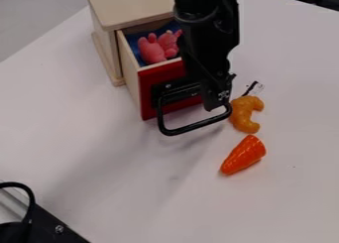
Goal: Move the red thing to out the upper table
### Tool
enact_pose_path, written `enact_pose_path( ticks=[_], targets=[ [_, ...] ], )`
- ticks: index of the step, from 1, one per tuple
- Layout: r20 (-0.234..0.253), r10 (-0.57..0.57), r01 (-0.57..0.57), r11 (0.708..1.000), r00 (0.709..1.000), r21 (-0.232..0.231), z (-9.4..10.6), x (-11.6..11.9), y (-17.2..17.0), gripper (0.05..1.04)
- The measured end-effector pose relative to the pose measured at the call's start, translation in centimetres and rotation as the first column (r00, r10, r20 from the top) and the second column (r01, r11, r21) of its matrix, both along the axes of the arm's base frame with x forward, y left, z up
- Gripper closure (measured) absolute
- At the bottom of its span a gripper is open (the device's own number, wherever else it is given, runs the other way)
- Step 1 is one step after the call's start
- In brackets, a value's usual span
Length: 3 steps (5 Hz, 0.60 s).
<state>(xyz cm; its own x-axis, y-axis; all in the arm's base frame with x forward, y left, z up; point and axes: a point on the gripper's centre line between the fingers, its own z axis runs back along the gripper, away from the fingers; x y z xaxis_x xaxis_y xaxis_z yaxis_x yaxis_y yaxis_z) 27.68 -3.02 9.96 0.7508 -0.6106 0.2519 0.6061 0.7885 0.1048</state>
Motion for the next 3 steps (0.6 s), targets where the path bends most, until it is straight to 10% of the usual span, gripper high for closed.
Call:
enact_pose_path(
  ticks=[3],
  targets=[
    [0.006, 0.126, -0.126, 0.99, 0.992, 0.062, 2.7, 0.2, 0.7, 0.084]
  ],
)
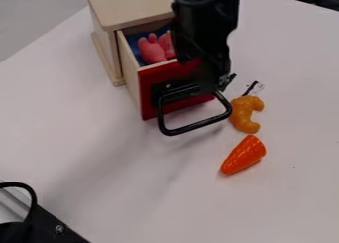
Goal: Move the red thing to out the upper table
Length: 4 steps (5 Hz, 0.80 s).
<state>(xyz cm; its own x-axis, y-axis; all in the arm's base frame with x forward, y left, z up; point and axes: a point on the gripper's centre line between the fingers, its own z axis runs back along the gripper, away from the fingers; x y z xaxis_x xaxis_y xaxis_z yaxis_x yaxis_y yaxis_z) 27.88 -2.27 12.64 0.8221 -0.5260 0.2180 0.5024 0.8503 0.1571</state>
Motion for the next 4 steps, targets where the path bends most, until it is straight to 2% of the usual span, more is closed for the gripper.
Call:
enact_pose_path(
  ticks=[1, 2, 3, 4],
  targets=[
    [0.04, 0.092, -0.092, 0.996, 0.995, -0.002, 1.9, 1.1, 0.9, 0.084],
    [0.023, 0.163, -0.163, 0.987, 0.986, 0.006, 1.9, 3.1, 2.0, 0.084],
    [-0.001, 0.2, -0.2, 0.979, 0.98, 0.032, 1.2, 4.8, 3.0, 0.084],
    [-0.018, 0.238, -0.238, 0.971, 0.971, 0.035, 0.3, 6.1, 4.4, 0.084]
  ],
)
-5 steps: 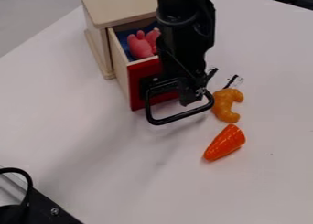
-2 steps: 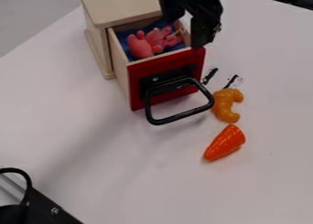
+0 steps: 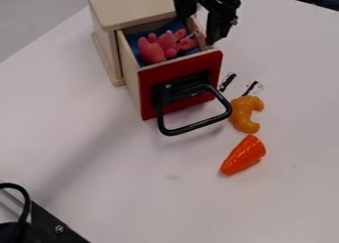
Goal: Move the red thing to out the upper table
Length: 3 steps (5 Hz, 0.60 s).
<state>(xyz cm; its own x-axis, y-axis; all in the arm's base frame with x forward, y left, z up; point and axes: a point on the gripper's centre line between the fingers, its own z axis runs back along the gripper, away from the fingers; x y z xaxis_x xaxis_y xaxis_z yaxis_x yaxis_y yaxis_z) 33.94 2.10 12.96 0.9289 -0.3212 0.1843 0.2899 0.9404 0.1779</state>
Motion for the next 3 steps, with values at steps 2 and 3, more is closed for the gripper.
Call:
enact_pose_path(
  ticks=[2, 3],
  targets=[
    [-0.017, 0.06, -0.06, 0.998, 0.998, 0.014, -2.1, 1.0, 2.5, 0.084],
    [-0.041, 0.078, -0.078, 0.997, 0.996, 0.007, -3.1, 1.0, 2.9, 0.084]
  ],
)
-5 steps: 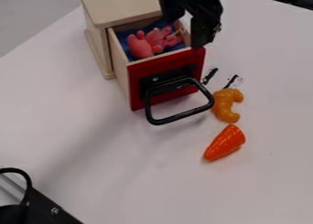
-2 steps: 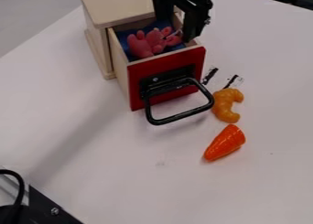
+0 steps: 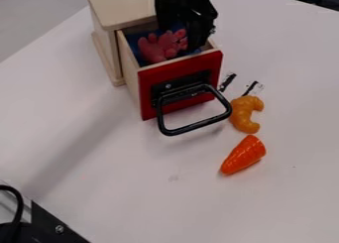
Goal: Move the red thing to out the upper table
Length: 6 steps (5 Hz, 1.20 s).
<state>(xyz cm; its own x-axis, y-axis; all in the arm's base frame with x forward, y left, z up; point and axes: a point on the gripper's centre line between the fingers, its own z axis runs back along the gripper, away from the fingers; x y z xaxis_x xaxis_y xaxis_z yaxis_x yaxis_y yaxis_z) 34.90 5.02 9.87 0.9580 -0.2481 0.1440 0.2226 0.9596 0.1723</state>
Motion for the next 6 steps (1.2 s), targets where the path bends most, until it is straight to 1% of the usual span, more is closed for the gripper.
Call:
enact_pose_path(
  ticks=[1, 2, 3, 4, 5, 6],
  targets=[
    [0.028, 0.021, -0.021, 1.0, 0.999, 0.007, -0.1, 0.4, 0.4, 0.084],
    [-0.004, 0.037, -0.037, 0.999, 0.999, -0.002, -1.5, 0.3, 0.9, 0.084],
    [-0.013, 0.044, -0.045, 0.999, 0.999, -0.005, -2.0, 0.3, 1.2, 0.084],
    [-0.025, 0.047, -0.048, 0.999, 0.999, -0.008, -2.5, 0.3, 1.2, 0.12],
    [-0.011, 0.054, -0.054, 0.998, 0.998, -0.009, -2.9, 0.1, 1.3, 0.395],
    [-0.006, 0.059, -0.059, 0.998, 0.998, -0.006, -2.9, 0.1, 1.5, 0.69]
  ],
)
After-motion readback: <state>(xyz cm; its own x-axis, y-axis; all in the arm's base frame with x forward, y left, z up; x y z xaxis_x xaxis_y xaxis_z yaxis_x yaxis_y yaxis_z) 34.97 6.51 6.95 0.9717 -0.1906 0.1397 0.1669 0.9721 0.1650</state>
